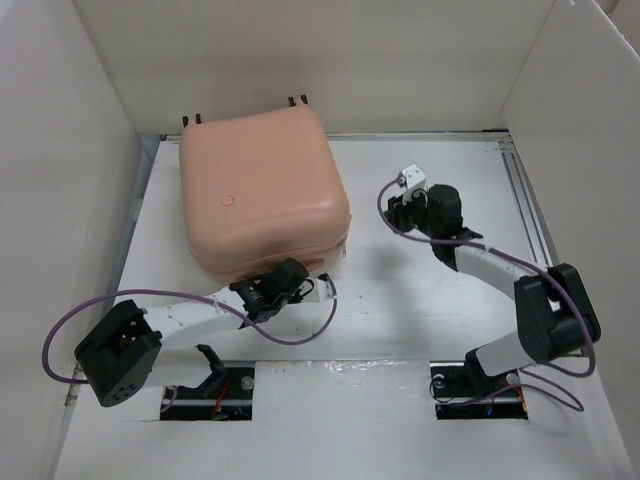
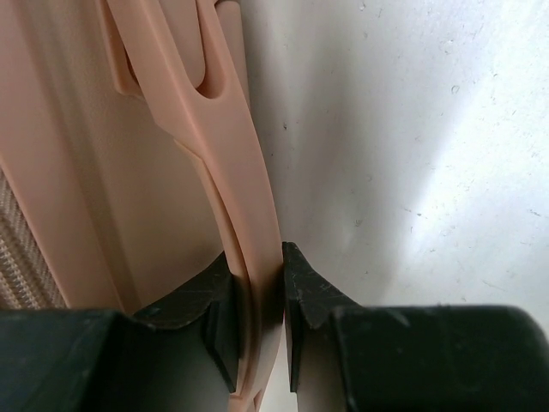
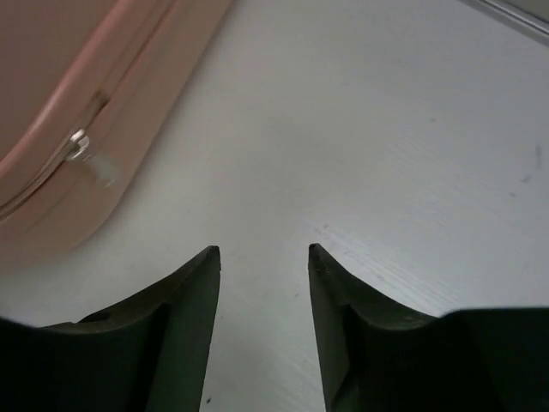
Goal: Pack the luggage
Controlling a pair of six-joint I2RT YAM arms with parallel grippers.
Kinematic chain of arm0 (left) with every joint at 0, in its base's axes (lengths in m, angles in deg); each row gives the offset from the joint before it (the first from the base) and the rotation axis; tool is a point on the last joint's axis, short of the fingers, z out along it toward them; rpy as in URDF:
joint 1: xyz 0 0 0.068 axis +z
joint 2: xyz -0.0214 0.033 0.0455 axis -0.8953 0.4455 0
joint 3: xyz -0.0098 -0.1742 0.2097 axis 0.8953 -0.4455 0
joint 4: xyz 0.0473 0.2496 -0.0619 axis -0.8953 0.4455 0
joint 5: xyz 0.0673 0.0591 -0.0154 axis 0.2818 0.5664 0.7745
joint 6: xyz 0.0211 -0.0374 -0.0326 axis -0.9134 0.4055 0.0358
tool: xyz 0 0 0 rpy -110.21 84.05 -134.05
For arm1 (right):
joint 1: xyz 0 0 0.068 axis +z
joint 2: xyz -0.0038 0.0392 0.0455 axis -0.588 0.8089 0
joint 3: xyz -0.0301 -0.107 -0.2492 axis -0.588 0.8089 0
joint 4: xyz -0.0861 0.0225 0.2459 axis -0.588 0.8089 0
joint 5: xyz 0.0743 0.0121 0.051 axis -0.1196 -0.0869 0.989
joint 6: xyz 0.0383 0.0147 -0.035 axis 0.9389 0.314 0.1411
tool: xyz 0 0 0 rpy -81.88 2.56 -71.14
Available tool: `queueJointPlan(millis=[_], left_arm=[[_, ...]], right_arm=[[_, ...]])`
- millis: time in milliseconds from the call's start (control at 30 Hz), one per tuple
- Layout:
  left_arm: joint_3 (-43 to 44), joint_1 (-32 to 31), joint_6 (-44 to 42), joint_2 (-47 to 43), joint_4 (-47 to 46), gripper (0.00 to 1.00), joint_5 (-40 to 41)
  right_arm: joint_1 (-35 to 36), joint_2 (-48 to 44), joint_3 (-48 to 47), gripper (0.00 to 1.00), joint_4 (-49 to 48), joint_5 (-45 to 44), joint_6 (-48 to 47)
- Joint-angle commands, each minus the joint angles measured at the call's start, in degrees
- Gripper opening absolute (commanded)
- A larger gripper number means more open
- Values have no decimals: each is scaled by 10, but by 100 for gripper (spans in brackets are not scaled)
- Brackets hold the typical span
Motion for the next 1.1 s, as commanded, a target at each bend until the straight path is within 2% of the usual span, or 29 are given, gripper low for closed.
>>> queueJointPlan(millis=[0,67,133,233,433,533,633,767,867,900,967,1000,1067], left_arm=[[-22,-17,43,13,126,0,-118],[-14,-17,50,-1,126,0,-135],[-14,-17,55,-7,139,0,-141],[-8,-17,55,-1,139,0,-141],[17,-17,66,28,149,0,-136],[24,-17,72,28,149,0,-131],[24,-17,72,28,149,0,-131],[18,-17,77,23,144,0,-125],[18,-17,72,23,144,0,-119],[18,-17,72,23,144,0,-119],[18,-17,67,23,139,0,-119],[18,-17,67,23,139,0,-119],[13,-17,67,18,139,0,-119]], right_arm=[[16,-69,86,54,-82,170,-50],[26,-125,135,60,-112,188,-26],[59,-166,198,71,-162,188,-1],[108,-166,183,79,-157,183,-1],[119,-31,100,93,-178,232,57],[124,5,94,94,-218,239,80],[130,23,89,89,-247,239,97],[130,39,84,78,-255,227,103],[130,51,84,55,-286,240,118],[130,51,84,33,-298,250,119],[130,51,97,14,-330,255,138],[135,51,102,0,-340,250,138],[135,45,108,0,-340,250,145]])
